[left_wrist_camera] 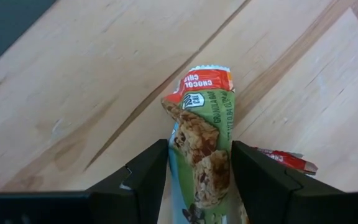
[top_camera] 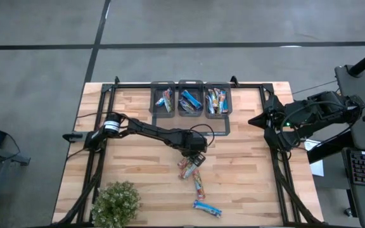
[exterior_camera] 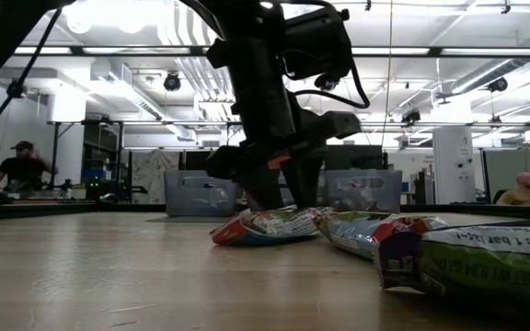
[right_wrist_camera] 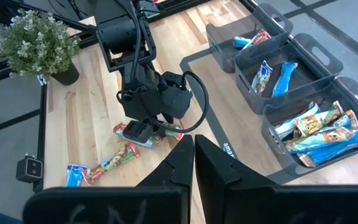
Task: Pick and place Granola Bars by type
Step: Put the red granola bar into the left black bin
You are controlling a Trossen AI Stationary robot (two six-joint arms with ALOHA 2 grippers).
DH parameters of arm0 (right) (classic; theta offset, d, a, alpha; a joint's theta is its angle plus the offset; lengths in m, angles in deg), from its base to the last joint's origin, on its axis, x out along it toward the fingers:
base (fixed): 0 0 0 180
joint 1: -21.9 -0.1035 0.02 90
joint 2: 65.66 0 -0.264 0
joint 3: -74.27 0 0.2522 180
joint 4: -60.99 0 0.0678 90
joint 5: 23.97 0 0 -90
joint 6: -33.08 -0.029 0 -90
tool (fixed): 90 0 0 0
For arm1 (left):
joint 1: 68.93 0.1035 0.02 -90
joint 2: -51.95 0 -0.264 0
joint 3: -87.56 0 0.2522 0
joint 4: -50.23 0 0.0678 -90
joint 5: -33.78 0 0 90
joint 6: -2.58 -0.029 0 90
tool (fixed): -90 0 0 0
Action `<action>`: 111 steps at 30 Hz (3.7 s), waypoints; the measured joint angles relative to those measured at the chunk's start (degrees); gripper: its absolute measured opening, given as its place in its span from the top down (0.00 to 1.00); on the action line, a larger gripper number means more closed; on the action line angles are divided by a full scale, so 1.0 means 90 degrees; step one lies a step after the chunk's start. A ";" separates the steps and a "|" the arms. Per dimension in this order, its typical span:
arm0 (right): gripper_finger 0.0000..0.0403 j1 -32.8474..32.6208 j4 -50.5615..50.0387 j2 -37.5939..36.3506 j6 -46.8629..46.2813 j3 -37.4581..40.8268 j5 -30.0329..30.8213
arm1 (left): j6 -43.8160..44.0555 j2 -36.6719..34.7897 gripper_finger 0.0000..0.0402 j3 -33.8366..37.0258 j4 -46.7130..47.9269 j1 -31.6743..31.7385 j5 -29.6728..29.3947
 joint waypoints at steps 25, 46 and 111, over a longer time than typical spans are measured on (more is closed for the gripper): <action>0.98 0.0000 0.0001 0.0000 -0.0005 0.0000 0.0002 | 0.0150 -0.0001 0.74 0.0099 0.0229 -0.0046 0.0063; 0.98 -0.0001 0.0004 0.0000 0.0000 0.0000 0.0057 | 0.0129 -0.0050 0.88 -0.0160 0.0798 -0.0063 0.0095; 0.98 -0.0001 0.0011 0.0000 -0.0049 0.0019 0.0163 | -0.0396 -0.2146 0.90 -0.0679 0.2204 0.3731 -0.1572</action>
